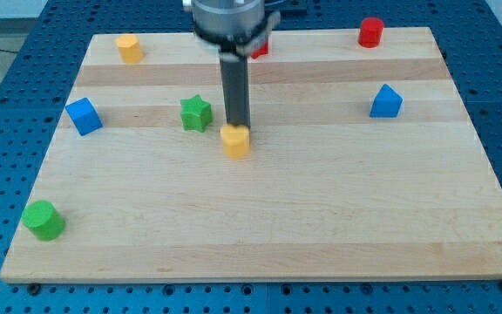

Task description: Place green star at the bottom right side of the board

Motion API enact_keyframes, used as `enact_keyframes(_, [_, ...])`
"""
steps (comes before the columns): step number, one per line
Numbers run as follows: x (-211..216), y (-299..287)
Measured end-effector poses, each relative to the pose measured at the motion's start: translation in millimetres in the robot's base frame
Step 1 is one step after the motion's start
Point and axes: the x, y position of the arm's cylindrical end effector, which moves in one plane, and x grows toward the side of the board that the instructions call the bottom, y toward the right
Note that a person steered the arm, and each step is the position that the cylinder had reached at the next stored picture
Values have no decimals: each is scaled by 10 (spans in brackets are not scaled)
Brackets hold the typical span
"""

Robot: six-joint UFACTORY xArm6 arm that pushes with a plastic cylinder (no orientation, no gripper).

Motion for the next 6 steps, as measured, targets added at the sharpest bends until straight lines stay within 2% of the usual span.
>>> enact_keyframes(1, [654,186])
enact_keyframes(2, [781,-148])
enact_keyframes(3, [278,-68])
enact_keyframes(4, [302,-456])
enact_keyframes(5, [725,-516])
enact_keyframes(6, [918,-562])
